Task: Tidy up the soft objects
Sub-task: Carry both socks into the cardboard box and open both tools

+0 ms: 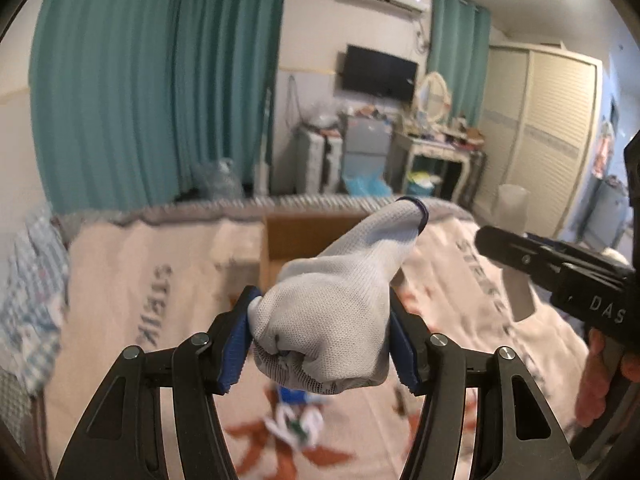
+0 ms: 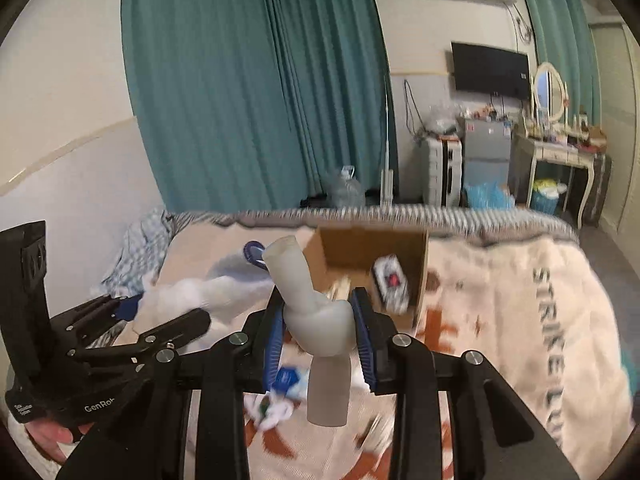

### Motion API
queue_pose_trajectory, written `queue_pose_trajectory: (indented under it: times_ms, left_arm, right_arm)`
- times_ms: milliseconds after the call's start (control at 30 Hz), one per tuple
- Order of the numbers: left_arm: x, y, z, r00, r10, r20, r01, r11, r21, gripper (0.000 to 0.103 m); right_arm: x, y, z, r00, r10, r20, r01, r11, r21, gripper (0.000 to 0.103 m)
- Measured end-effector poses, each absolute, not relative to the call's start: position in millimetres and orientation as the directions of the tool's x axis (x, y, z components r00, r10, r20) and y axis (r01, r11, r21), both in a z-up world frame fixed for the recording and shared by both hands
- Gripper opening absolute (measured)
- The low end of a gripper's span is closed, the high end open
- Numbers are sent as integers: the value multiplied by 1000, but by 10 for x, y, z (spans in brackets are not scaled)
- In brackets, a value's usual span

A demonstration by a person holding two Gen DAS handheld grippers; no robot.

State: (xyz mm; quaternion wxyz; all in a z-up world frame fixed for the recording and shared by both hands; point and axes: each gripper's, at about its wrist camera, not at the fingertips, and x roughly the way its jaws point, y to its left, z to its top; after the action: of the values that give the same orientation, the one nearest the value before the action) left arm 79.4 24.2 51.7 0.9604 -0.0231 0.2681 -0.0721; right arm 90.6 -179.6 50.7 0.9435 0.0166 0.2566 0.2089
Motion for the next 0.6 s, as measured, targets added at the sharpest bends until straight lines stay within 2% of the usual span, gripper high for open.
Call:
queue_pose_trajectory:
  times_ms: [133,300,500,600]
  left_arm:
    - [1195,179,623,879,-111,-464,117,993,-16,59]
    - [1842,136,453,874,-99,-476,105,994,-15,59]
    - [2650,104,-113,820,-103,-563,97,994,-40,59]
    - [2906,43,-451,797,-88,-597,99,995,-13,59]
  right_arm:
    - [1335,-1790,689,788,411,-459,-396,908,134,32]
    - [2033,-1698,614,788,384,-481,-385,917,101,32]
    - [2932,-1673,28,763,314,-565,-325,942,84,32]
    - [3295,-1708,-363,738,278,-615,-296,952,75,32]
